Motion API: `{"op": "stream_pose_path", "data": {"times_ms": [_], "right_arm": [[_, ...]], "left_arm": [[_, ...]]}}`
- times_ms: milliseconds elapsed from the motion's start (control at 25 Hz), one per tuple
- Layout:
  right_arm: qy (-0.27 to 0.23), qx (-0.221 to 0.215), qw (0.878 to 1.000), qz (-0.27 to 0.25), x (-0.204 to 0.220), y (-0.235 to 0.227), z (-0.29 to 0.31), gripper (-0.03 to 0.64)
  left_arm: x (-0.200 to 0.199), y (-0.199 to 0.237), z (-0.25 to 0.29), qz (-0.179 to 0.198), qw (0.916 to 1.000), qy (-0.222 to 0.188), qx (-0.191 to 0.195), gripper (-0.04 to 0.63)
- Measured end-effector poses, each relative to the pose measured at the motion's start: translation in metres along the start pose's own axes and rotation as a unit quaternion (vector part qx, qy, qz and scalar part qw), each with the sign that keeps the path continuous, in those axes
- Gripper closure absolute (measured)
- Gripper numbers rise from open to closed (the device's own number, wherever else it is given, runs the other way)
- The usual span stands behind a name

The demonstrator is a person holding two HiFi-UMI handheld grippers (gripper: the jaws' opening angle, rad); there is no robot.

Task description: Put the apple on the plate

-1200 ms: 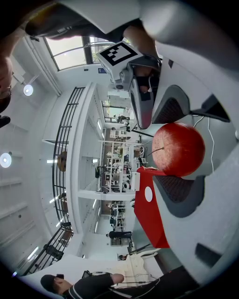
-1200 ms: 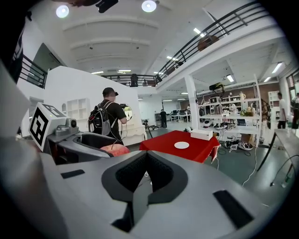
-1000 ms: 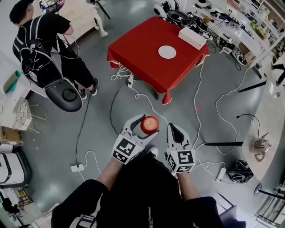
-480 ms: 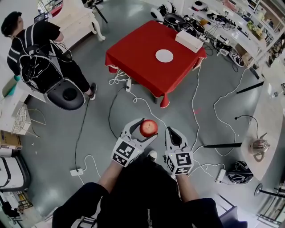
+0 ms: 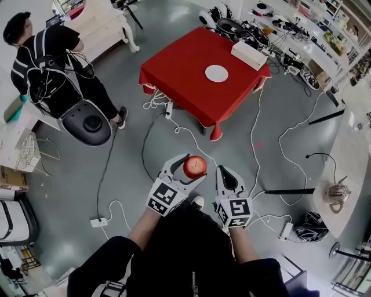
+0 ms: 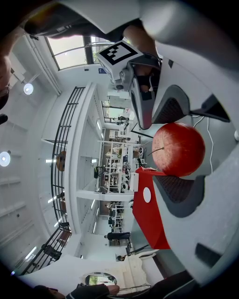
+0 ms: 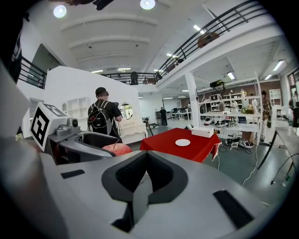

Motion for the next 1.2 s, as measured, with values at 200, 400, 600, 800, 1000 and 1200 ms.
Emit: {"op": "stream_pose_path", "data": {"times_ms": [200,400,600,800,1000,1200], "right_arm": [[0.001,-0.002,1.0,-0.001,0.001,0.001,0.001,0.606],[0.001,-0.002,1.0,-0.001,0.0,0.002,0.0,0.606],[0.0,-0.002,1.0,-0.001,-0.001,0.004,-0.002,0.606],[0.005,0.001,1.0,0.004,0.002,-0.003,-0.003,0.606],[0.008,0.006,1.0,0.008,-0.003,-0.011,0.016,0.606],[0.015,0.013,1.0,0.009,-0.014,-0.023,0.05,0.606]], "left_arm": [[0.003,0.001,-0.002,-0.004,1.0,0.004,-0.005,0.244],[0.003,0.001,-0.003,-0.004,1.0,0.005,-0.003,0.244],[0.0,0.0,-0.002,0.002,1.0,-0.002,0.0,0.244],[0.0,-0.001,0.005,-0.001,1.0,0.005,0.003,0.244],[-0.006,0.018,0.017,-0.002,1.0,0.004,0.009,0.244],[-0.014,0.052,0.039,-0.003,0.9999,0.001,0.012,0.245]]}}
Point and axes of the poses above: the fingertips, and each gripper's own axes: z forward along the fingers, y to its left, x out of its underside, the point moved 9 cm from there along -z, backward along the fingers, and after that the axes turned 10 degrees about x, right-handed, at the moved point
